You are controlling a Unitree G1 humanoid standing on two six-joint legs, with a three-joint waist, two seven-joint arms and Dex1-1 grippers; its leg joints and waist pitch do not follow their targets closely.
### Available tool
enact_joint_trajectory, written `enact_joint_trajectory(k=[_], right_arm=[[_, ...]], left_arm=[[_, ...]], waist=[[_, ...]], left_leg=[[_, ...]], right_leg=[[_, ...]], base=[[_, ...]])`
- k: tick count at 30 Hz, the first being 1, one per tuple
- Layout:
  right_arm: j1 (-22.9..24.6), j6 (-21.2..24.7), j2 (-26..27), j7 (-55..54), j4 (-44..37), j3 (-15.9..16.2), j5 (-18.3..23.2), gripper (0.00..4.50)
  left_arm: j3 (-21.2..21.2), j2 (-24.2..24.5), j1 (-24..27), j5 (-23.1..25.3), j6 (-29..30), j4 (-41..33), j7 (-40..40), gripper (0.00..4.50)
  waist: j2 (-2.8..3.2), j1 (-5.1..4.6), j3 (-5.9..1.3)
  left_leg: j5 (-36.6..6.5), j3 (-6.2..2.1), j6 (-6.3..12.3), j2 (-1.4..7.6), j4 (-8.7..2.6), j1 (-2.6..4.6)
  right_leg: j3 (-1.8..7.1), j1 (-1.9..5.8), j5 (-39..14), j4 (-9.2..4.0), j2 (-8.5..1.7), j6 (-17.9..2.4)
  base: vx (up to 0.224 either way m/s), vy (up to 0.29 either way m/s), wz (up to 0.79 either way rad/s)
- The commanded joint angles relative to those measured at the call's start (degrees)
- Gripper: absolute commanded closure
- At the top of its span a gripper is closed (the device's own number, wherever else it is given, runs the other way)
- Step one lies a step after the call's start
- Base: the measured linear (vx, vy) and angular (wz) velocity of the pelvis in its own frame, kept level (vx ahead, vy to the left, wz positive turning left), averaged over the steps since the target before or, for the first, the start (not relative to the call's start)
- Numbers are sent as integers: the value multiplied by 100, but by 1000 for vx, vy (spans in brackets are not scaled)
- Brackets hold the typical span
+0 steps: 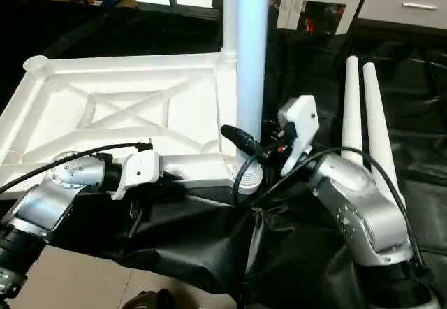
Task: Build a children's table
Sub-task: Insert table leg to table base
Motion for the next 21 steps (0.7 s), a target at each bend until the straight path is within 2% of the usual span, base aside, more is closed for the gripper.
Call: enact_joint_trajectory(k=[1,7,13,18,21], right_arm=[[337,186,-57,-125,317,-73,-291,270],[488,118,-22,-183,320,-160,-311,271],[796,66,140,-330,299,-441,-168,271],[1077,-66,214,-309,189,-448,-210,271],[1262,-185,264,-301,110,-419,-284,271]], left_arm=[[5,-41,136,-163,-51,73,36,450],[12,-49,109,-156,-63,112,36,450],[31,-67,24,-137,-100,236,91,450],[46,-75,19,-126,-86,236,125,450],[53,-81,4,-123,-81,250,145,450]], waist=[[-126,45,-350],[-116,46,-362],[-120,85,-355],[-137,103,-328],[-143,101,-321]], left_leg=[[-1018,-28,540,48,-311,10],[-991,-29,557,45,-312,12],[-1043,-26,551,51,-322,20],[-1186,-32,482,49,-345,12],[-1235,-39,457,48,-357,0]], right_leg=[[183,382,-1531,-347,-222,-1139],[181,378,-1417,-342,-213,-1160],[184,364,-1501,-361,-216,-1133],[183,346,-1924,-405,-226,-948],[182,341,-2008,-414,-222,-894]], base=[[0,0,0],[0,0,0],[0,0,0],[0,0,0],[0,0,0]])
